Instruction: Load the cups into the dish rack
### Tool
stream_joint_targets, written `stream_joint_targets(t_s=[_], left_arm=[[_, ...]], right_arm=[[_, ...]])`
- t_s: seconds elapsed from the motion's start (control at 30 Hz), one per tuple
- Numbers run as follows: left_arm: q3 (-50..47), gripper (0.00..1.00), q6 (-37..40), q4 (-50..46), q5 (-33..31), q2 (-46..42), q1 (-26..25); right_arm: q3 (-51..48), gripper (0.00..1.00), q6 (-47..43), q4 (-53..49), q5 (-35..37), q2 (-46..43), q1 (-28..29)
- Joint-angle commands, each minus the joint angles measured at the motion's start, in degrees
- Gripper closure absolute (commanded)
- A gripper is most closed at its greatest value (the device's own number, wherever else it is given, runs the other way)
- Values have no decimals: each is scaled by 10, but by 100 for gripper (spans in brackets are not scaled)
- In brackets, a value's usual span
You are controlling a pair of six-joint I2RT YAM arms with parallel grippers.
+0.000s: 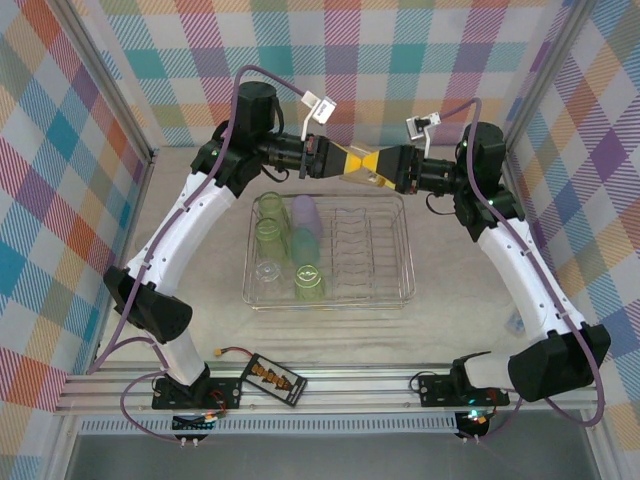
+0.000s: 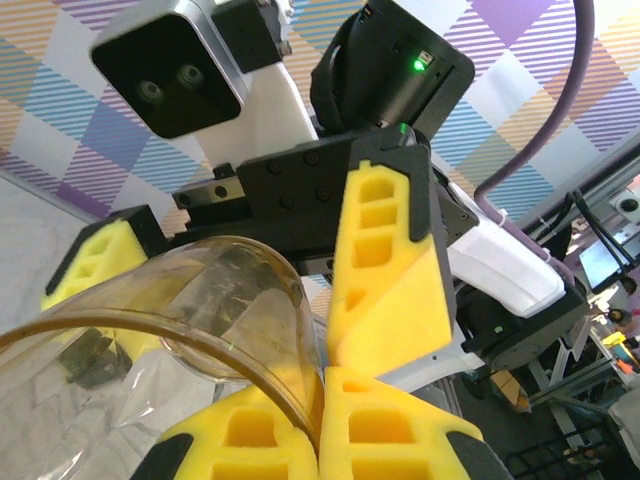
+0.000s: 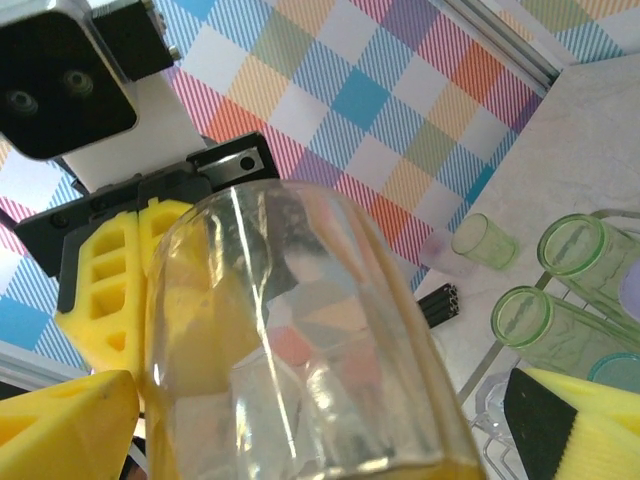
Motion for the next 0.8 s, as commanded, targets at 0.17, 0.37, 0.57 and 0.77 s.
stream_joint_targets(t_s=[0.17,0.37,0.57,0.77], left_arm=[[-38,100,-10,56,-15,-32,6],[-101,100,-69,173,-40,-59,19],[-107,100,-90,200,-36,-49,20],[-113,100,-85,192,-44,-45,20]], right_arm=[[-10,10,9,58,-20,-21,5],[-16,15,25,76,-28,-21,5],[-11,28,19,62,-37,-15,6],[-9,34,8,42,-28,-12,6]])
